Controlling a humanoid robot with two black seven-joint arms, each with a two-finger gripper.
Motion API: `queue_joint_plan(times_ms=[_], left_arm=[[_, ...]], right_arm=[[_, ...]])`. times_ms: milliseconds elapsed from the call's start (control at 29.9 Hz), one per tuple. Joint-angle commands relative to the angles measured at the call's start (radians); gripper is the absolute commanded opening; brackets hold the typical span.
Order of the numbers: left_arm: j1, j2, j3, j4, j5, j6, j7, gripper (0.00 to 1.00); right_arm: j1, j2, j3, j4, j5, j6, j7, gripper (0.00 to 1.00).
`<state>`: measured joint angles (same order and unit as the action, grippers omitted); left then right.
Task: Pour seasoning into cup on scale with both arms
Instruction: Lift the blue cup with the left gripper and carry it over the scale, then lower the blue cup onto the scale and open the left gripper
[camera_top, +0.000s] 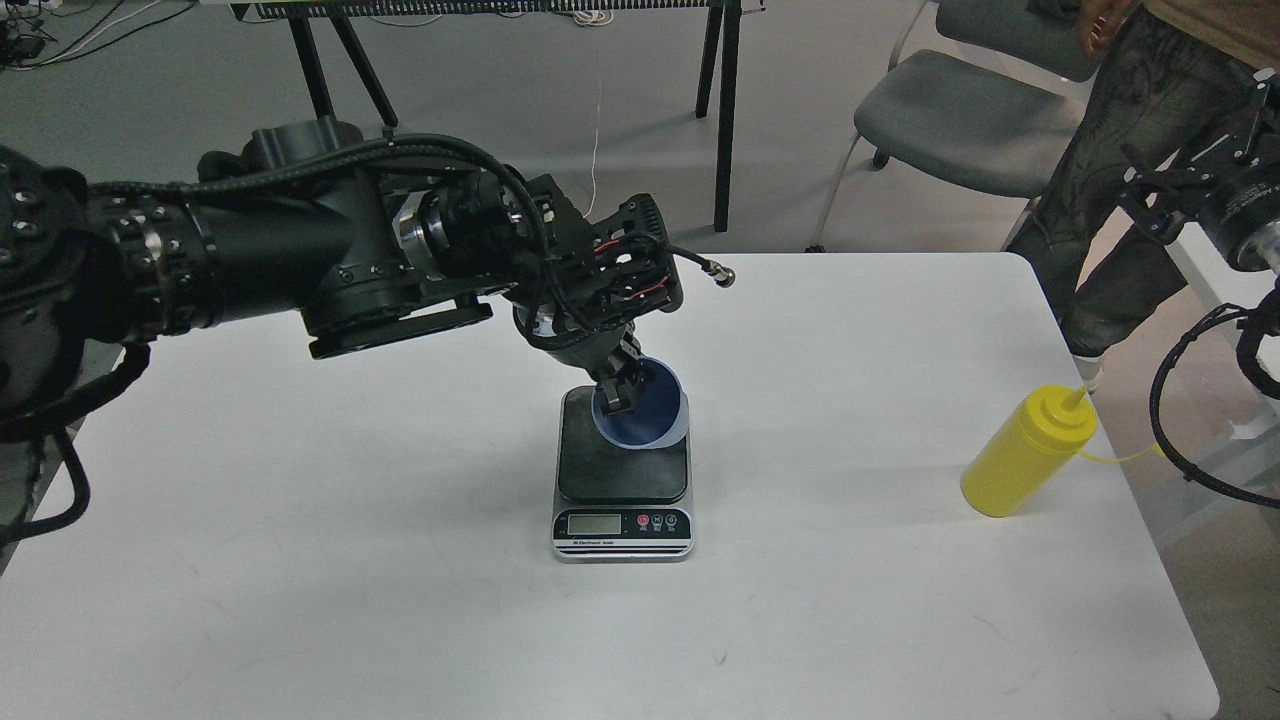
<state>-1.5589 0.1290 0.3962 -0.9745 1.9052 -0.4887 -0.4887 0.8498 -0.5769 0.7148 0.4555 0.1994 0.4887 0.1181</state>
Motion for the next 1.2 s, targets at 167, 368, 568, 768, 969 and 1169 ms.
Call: queue_joint_plan(times_ms=[167,368,568,768,969,1169], left_arm=[[0.003,-0.017,0.026,0.016,0.000,0.000,0.000,0.08],[0.007,-0.014,0.042,0.025,0.000,0.000,0.000,0.08],[0.007,-0.017,0.073,0.037,-0.002,0.000,0.000,0.08],[0.003,-0.032,0.066,0.028,-0.005,0.000,0.000,0.08],[0.003,-0.064,0.064,0.036,-0.009,0.000,0.000,0.08],[0.007,-0.066,0.075,0.045,-0.006,0.000,0.000,0.08]], right_arm=[[-0.001,-0.001,0.002,0.000,0.000,0.000,-0.002,1.00],[-0.001,0.002,0.006,0.000,0.000,0.000,0.000,1.00],[-0.001,0.005,0.006,0.000,0.000,0.000,0.000,1.00],[-0.009,0.003,0.006,0.000,0.000,0.000,0.000,1.00],[-0.017,0.002,0.015,0.000,0.000,0.000,0.002,1.00],[-0.026,0.002,0.026,0.000,0.000,0.000,0.002,1.00]])
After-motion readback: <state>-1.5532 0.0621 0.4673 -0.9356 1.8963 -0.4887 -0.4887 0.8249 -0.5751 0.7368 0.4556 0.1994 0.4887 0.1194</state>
